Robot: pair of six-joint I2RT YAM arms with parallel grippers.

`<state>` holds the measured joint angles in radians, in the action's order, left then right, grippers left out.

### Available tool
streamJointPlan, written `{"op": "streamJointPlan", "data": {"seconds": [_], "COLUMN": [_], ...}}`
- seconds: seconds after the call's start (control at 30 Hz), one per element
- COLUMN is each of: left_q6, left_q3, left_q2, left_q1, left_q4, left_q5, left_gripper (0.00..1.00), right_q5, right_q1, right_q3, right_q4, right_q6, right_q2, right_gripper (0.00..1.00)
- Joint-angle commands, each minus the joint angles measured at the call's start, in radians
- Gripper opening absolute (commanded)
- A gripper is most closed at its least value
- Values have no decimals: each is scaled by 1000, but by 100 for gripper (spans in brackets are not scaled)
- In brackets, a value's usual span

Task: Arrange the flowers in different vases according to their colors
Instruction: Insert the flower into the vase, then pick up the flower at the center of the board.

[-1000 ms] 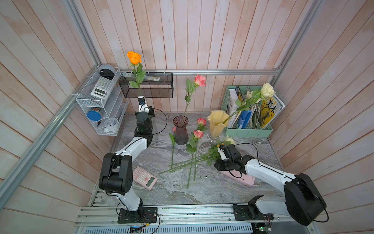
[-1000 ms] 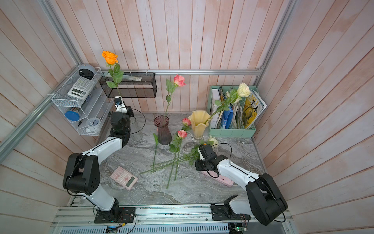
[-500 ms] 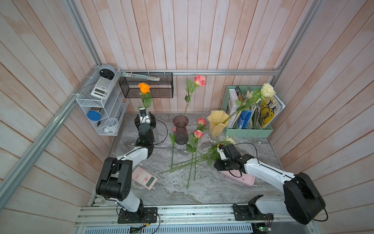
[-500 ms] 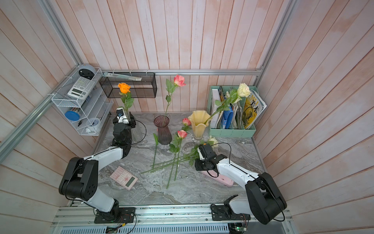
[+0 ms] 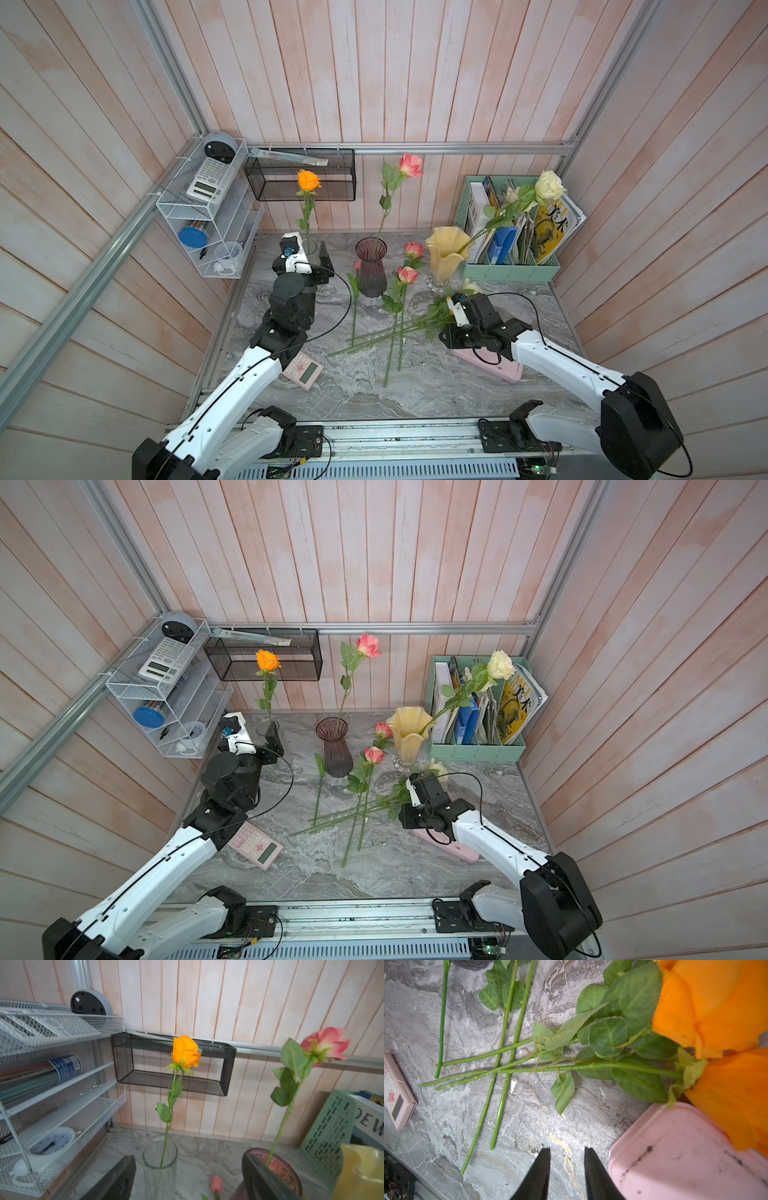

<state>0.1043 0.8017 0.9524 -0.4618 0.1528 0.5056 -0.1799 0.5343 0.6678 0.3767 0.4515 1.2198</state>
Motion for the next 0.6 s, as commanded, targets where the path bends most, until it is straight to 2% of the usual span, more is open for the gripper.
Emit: {"op": "streamJointPlan", "data": {"seconds": [0.0, 0.1, 0.2, 0.3, 0.4, 0.57], "left_q6": [145, 191, 281, 345, 378, 383], "left_q3": [-56, -34, -3, 39, 33, 59], "left_q2": [-64, -76, -23, 100, 202, 354], "left_q1": [-52, -112, -124, -128, -128, -127], "left_q4": [-291, -438, -535, -613, -598, -582], "left_q5": [-4, 1, -97, -197, -275, -318], "left_gripper": [84, 80, 75, 66, 65, 64], "right_q5": [-16, -19, -18, -21, -21, -18], "right_q1": [6, 6, 6, 6, 6, 6], "right_q3": [26, 24, 23, 17, 4, -20], "right_q4": [33, 29, 32, 32, 29, 30], "right_q6": [13, 14, 10, 15, 18, 18], "right_q2": [12, 7, 10, 10, 3, -21], "right_gripper": [34, 34, 34, 34, 34, 34]}}
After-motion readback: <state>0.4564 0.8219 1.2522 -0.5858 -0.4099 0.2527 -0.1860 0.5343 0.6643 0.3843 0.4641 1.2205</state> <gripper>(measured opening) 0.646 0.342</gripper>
